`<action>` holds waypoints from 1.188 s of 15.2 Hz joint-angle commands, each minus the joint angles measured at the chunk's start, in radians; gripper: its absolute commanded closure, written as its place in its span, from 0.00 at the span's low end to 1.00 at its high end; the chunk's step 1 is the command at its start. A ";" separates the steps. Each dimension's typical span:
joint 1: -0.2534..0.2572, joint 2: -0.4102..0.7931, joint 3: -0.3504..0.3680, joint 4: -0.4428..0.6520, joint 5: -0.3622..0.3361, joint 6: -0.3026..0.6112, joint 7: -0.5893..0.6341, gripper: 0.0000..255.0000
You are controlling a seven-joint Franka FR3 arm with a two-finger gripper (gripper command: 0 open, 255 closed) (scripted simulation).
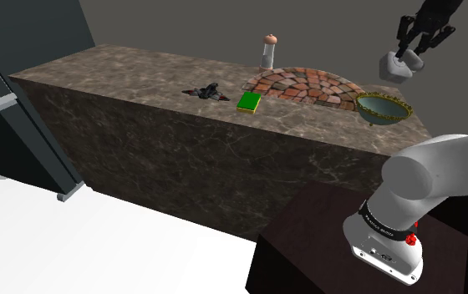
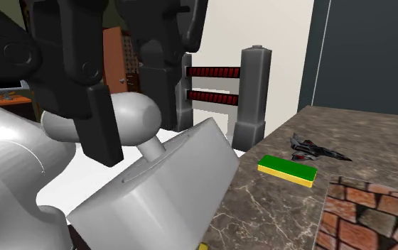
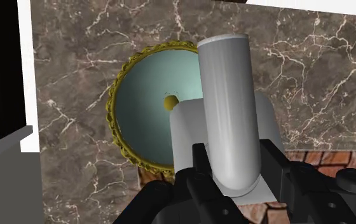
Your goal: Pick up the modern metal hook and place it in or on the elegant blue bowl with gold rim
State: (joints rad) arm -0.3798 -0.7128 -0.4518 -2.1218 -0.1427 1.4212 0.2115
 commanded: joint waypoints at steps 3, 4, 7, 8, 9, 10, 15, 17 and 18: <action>-0.009 -0.012 -0.023 -0.034 -0.019 0.024 -0.023 1.00; -0.011 -0.016 -0.025 -0.050 -0.022 0.036 -0.023 1.00; -0.016 -0.028 -0.031 -0.098 -0.029 0.072 -0.024 1.00; -0.018 -0.031 -0.033 -0.113 -0.032 0.084 -0.024 1.00; -0.020 -0.035 -0.035 -0.129 -0.035 0.097 -0.024 1.00; -0.022 -0.038 -0.038 -0.144 -0.037 0.109 -0.025 1.00; -0.030 -0.050 -0.051 -0.217 -0.051 0.170 -0.027 1.00; -0.033 -0.054 -0.058 -0.245 -0.057 0.195 -0.029 1.00; -0.034 -0.055 -0.061 -0.260 -0.060 0.208 -0.029 1.00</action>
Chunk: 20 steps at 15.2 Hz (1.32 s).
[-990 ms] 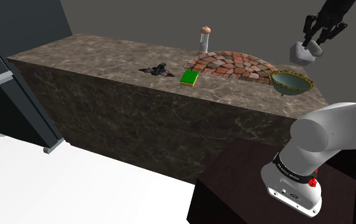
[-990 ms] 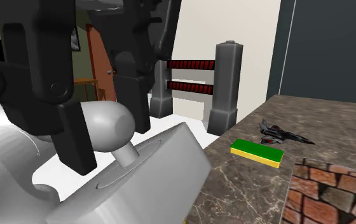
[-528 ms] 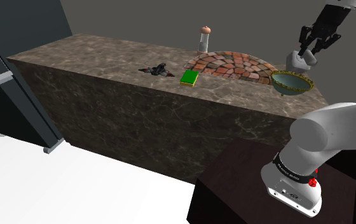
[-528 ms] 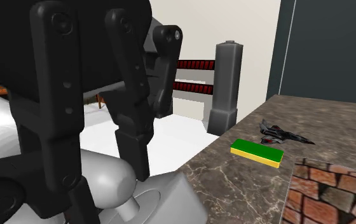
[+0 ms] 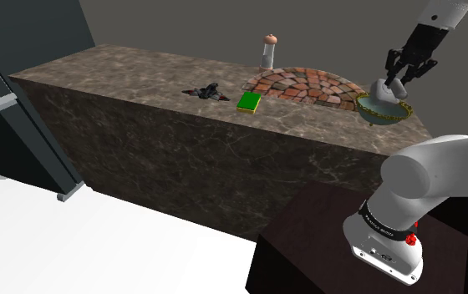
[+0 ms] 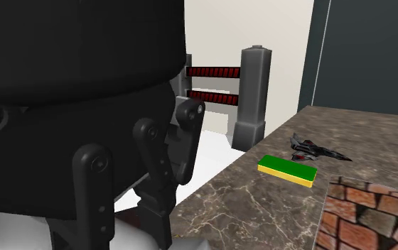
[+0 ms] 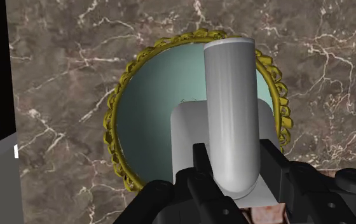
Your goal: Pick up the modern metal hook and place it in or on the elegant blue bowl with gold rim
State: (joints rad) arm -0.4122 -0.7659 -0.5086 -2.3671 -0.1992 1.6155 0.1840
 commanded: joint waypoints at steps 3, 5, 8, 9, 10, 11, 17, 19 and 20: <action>-0.002 -0.002 -0.004 -0.015 -0.004 0.014 -0.002 1.00; -0.002 -0.002 -0.004 -0.015 -0.004 0.014 -0.002 1.00; -0.002 -0.002 -0.004 -0.015 -0.004 0.014 -0.002 0.00; -0.002 -0.002 -0.004 -0.015 -0.004 0.014 -0.002 0.00; -0.002 -0.002 -0.004 -0.015 -0.004 0.014 -0.002 0.00; -0.002 -0.002 -0.004 -0.015 -0.004 0.014 -0.002 0.00; 0.013 0.029 0.008 0.132 0.017 -0.101 -0.011 0.00; 0.013 0.029 0.008 0.132 0.017 -0.101 -0.011 0.00; 0.013 0.029 0.008 0.132 0.017 -0.101 -0.011 0.00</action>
State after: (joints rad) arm -0.3999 -0.7381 -0.5007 -2.2399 -0.1831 1.5182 0.1734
